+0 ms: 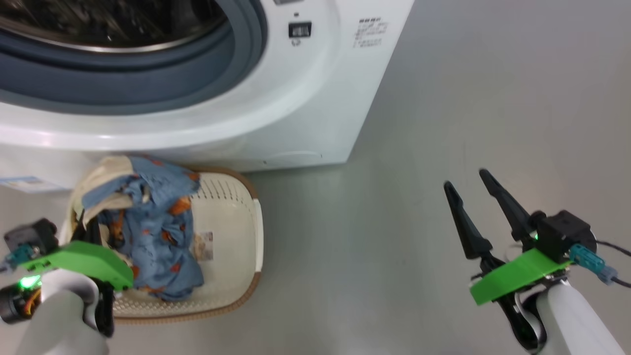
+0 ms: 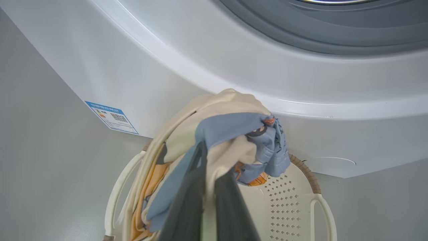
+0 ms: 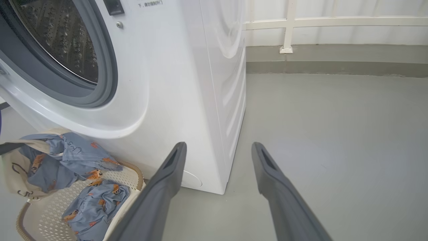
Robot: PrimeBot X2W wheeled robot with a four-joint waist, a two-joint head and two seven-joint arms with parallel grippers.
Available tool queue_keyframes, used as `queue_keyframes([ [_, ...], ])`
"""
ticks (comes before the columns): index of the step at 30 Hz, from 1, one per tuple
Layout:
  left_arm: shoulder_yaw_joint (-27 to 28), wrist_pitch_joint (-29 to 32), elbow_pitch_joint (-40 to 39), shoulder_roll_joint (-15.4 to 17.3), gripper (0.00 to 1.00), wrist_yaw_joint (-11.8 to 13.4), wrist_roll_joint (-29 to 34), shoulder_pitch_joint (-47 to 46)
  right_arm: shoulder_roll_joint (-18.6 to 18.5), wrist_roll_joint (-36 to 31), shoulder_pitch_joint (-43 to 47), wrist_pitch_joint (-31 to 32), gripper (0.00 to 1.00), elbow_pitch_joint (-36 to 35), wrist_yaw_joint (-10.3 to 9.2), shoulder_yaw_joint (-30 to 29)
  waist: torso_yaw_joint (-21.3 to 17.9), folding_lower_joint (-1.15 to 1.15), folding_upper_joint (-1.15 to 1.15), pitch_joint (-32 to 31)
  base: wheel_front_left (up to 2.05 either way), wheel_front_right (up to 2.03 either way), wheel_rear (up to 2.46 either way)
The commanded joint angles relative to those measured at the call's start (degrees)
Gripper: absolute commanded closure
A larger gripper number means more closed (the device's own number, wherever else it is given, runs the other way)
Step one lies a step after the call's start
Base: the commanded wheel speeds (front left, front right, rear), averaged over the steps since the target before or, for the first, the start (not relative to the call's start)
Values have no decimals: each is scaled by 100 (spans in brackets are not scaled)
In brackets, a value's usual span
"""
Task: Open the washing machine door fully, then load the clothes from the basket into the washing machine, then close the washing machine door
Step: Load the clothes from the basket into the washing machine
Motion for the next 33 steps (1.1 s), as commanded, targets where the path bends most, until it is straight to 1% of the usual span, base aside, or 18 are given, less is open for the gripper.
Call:
queue_keyframes([
  [1, 201, -70, -195, 214, 100, -53, 95, 174, -59, 48, 179, -43, 0, -92, 8, 48, 76, 0, 0, -388, 0, 0, 0],
  [8, 440, -70, -1141, -14, 100, -212, 414, 813, -147, 73, 541, -43, 0, -42, 8, -100, 165, 0, 0, -943, 0, 0, 0],
  [18, 685, -71, -2500, -292, 100, -299, 657, 1911, -245, 143, 1055, -43, 0, -17, 8, -255, 214, 0, 0, -1605, 0, 0, 0],
  [20, 722, -71, -2788, -328, 100, -304, 657, 2140, -250, 153, 1147, -43, 0, -32, 8, -299, 211, 0, 0, -1678, 0, 0, 0],
  [21, 722, -71, -2788, -328, 100, -304, 657, 2140, -250, 153, 1147, -43, 0, -32, 8, -299, 211, 0, 0, -1678, 0, 0, 0],
  [22, 738, -71, -3101, -366, 100, -307, 675, 2383, -248, 156, 1230, -43, 0, -56, 8, -338, 201, 0, 0, -1736, 0, 0, 0],
  [28, 748, -71, -4030, -481, 100, -310, 798, 3159, -244, 154, 1470, -43, 0, -102, 8, -480, 189, 0, 0, -1854, 0, 0, 0],
  [32, 788, -71, -4498, -568, 100, -310, 848, 3587, -221, 142, 1589, -43, 0, -126, 8, -542, 179, 0, 0, -1891, 0, 0, 0],
  [33, 788, -71, -4498, -568, 100, -310, 848, 3587, -221, 142, 1589, -43, 0, -126, 8, -542, 179, 0, 0, -1891, 0, 0, 0],
])
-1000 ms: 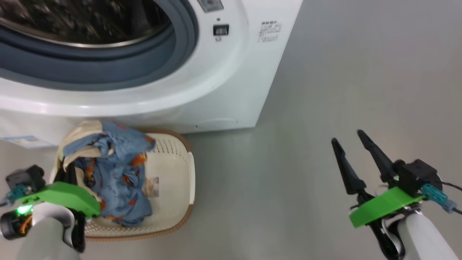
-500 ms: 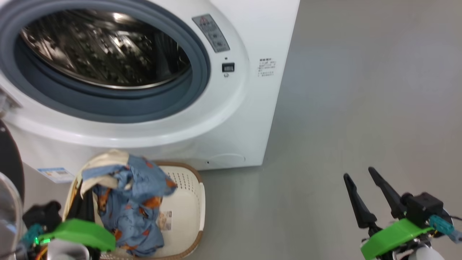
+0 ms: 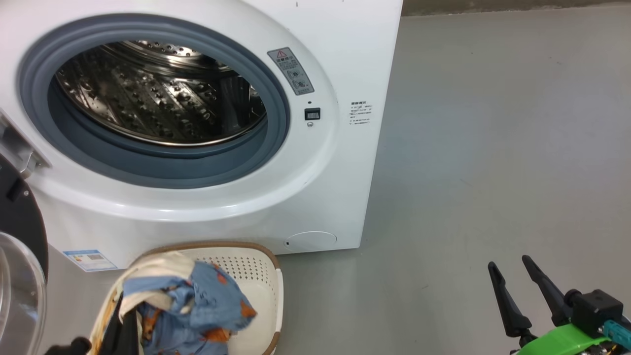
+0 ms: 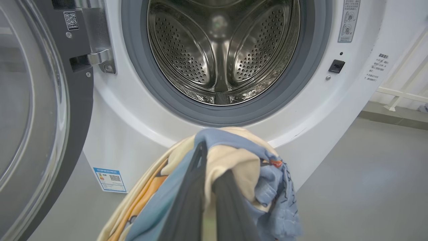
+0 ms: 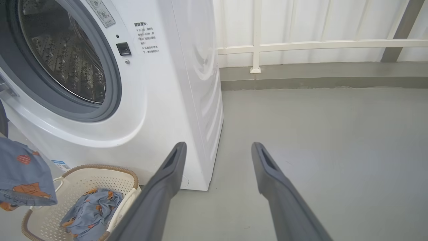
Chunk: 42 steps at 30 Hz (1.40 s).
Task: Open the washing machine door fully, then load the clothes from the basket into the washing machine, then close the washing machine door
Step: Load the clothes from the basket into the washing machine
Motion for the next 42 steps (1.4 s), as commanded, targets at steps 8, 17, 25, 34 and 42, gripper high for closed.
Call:
queue_keyframes([
  [8, 214, -71, -527, -27, 100, -17, -30, 161, -43, 29, 112, -43, 0, -171, 8, 44, 1, 0, 0, -8, 0, 0, 0],
  [17, 246, -71, -542, -17, 100, -18, -160, -396, -9, 12, -25, -43, 0, -226, 8, 116, -117, 0, 0, 211, 0, 0, 0],
  [25, 343, -71, -245, 155, 100, 3, -281, -1830, 92, 3, -236, -43, 0, -258, 8, 152, -244, 0, 0, 699, 0, 0, 0],
  [34, 531, -71, 881, 496, 100, 40, -63, -3829, 222, -35, -593, -43, 0, -357, 8, 175, -453, 0, 0, 1403, 0, 0, 0],
  [42, 620, -71, 2518, 917, 100, 19, 184, -5174, 345, -59, -939, -43, 0, -440, 8, 311, -734, 0, 0, 1971, 0, 0, 0],
])
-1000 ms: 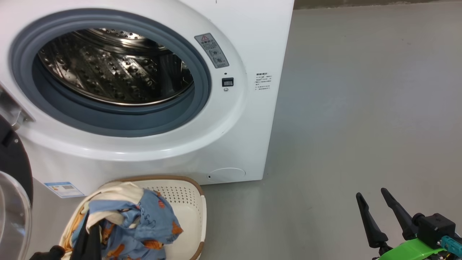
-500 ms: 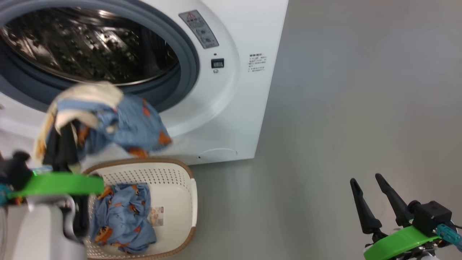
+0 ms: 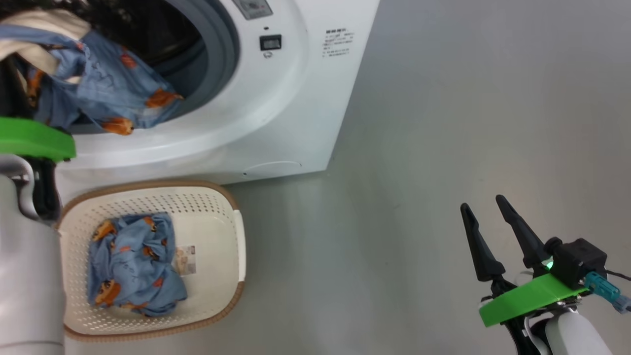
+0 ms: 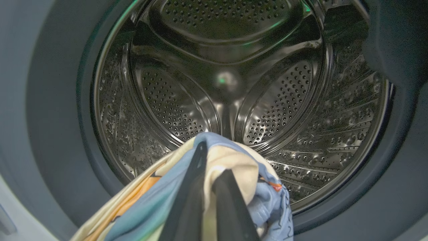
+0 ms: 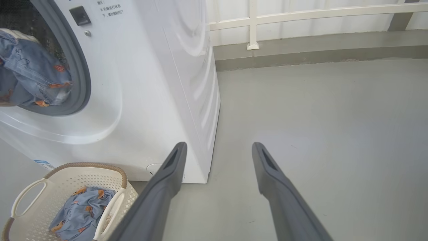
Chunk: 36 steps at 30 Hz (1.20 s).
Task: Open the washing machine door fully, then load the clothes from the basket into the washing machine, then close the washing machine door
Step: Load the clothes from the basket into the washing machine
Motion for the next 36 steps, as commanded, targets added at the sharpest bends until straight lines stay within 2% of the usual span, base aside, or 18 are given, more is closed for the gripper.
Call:
queue_keyframes([
  [1, 131, -29, -51, 295, 100, 12, 64, -183, -29, -13, -64, -43, 0, -137, 8, 136, -208, 0, 0, 260, 0, 0, 0],
  [9, 212, -29, 749, 495, 100, -1, 196, -1142, 49, 0, -267, -43, 0, -125, 8, 269, -414, 0, 0, 563, 0, 0, 0],
  [16, 262, -29, 403, 675, 100, -17, 344, -1819, 130, 13, -422, -43, 0, -107, 8, 333, -602, 0, 0, 796, 0, 0, 0],
  [17, 278, -29, 345, 673, 90, -19, 325, -1863, 140, 14, -432, -43, 0, -108, 8, 333, -618, 0, 0, 820, 0, 0, 0],
  [18, 271, -29, 342, 680, 49, -21, 320, -1886, 150, 13, -438, -43, 0, -110, 8, 336, -634, 0, 0, 836, 0, 0, 0],
  [19, 233, -29, 338, 697, 0, -22, 320, -1902, 161, 11, -442, -43, 0, -109, 8, 340, -649, 0, 0, 849, 0, 0, 0],
  [27, 105, -29, 592, 798, 0, -24, 226, -1748, 211, 2, -435, -43, 0, -71, 8, 344, -649, 0, 0, 815, 0, 0, 0],
  [36, 31, -29, 745, 710, 0, -25, 177, -1509, 159, 13, -474, -43, 0, -38, 8, 440, -579, 0, 0, 660, 0, 0, 0],
])
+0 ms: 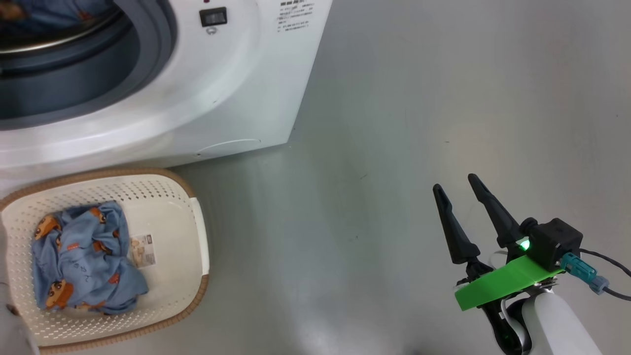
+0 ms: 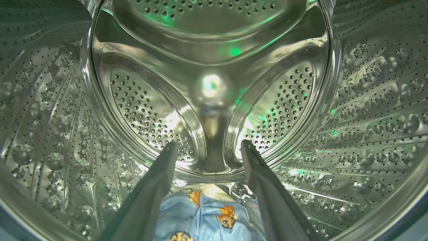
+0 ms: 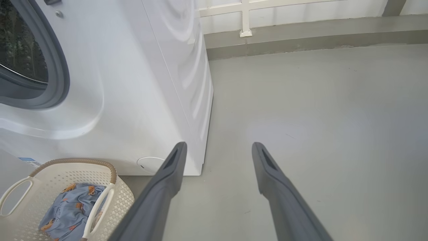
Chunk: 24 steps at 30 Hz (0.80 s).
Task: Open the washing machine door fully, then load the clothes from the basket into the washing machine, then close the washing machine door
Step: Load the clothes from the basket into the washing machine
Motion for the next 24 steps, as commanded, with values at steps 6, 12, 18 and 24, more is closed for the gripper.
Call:
queue_keyframes([
  [6, 45, -28, 9, 52, 0, -18, 55, 479, -134, 15, 73, -43, 0, -70, 8, 142, 111, 0, 0, -221, 0, 0, 0],
  [12, 117, -28, -125, -181, 0, -18, 60, 1006, -204, 4, 113, -43, 0, -76, 8, 117, 226, 0, 0, -371, 0, 0, 0],
  [18, 190, -28, -530, -432, 0, -18, 184, 1807, -284, -2, 220, -43, 0, -57, 8, 34, 378, 0, 0, -601, 0, 0, 0],
  [24, 205, -28, -895, -706, 0, -18, 251, 2606, -361, 2, 416, -43, 0, -26, 8, -90, 572, 0, 0, -896, 0, 0, 0],
])
